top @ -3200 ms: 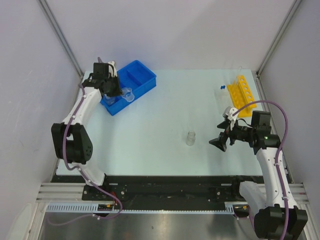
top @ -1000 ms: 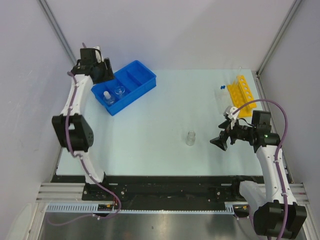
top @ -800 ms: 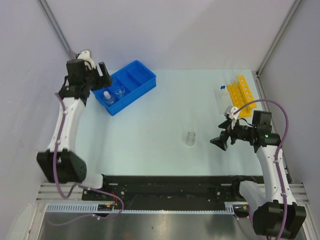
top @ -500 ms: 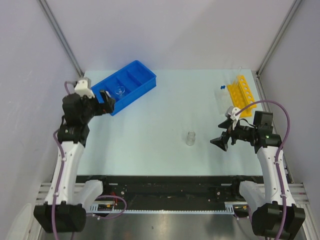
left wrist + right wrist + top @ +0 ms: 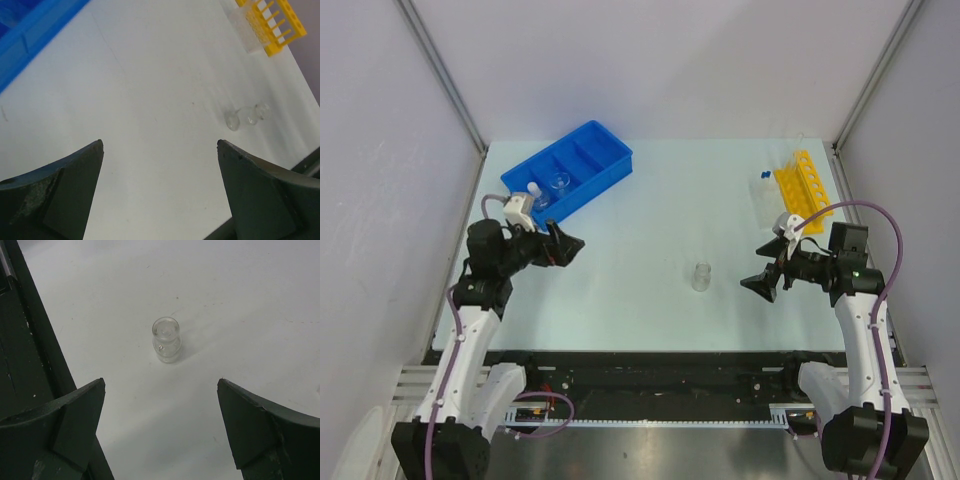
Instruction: Organize the chemistry lab equipment
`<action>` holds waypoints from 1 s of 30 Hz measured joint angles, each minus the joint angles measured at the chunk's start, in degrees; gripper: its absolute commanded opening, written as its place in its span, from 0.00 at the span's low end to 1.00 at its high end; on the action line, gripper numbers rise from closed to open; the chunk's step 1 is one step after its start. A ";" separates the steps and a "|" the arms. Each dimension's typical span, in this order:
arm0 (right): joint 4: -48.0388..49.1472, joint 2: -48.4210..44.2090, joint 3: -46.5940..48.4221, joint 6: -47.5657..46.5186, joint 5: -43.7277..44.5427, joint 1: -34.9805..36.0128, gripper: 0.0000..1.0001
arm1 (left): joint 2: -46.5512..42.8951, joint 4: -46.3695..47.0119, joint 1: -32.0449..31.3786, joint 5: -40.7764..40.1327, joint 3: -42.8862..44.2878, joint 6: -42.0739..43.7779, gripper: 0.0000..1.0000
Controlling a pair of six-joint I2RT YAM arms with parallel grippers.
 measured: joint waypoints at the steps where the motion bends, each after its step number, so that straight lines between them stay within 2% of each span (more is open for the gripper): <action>1: 0.02 0.04 0.00 0.02 0.00 -0.02 1.00 | 0.81 -0.55 -1.11 -0.31 0.07 0.00 1.00; 5: 0.11 0.83 0.00 0.17 0.02 -0.02 1.00 | 4.70 -4.26 -8.15 -5.07 1.92 1.84 1.00; 10: 0.35 1.90 -0.02 0.44 0.04 -0.02 1.00 | 15.26 -6.99 -15.23 -13.49 10.21 7.85 0.99; 13: 0.59 2.73 -0.02 0.48 0.09 -0.02 1.00 | 25.81 -8.24 -15.85 -18.21 19.28 11.54 0.93; 18: 0.76 3.28 -0.17 0.70 0.52 0.26 1.00 | 45.40 -11.10 -15.85 -24.65 37.46 16.92 0.74; 22: 0.83 3.39 -0.22 0.90 0.55 0.39 1.00 | 61.02 -14.71 -15.87 -27.63 55.01 21.40 0.70; 25: 0.83 3.74 -0.22 0.96 0.52 0.44 1.00 | 69.46 -16.98 -15.87 -29.68 65.31 24.55 0.68; 29: 0.83 4.46 -0.22 1.07 0.52 0.66 1.00 | 75.21 -19.98 -15.65 -30.93 72.13 28.00 0.63; 30: 0.83 4.68 -0.22 1.09 0.52 0.72 1.00 | 76.50 -20.59 -15.58 -31.01 73.88 28.68 0.59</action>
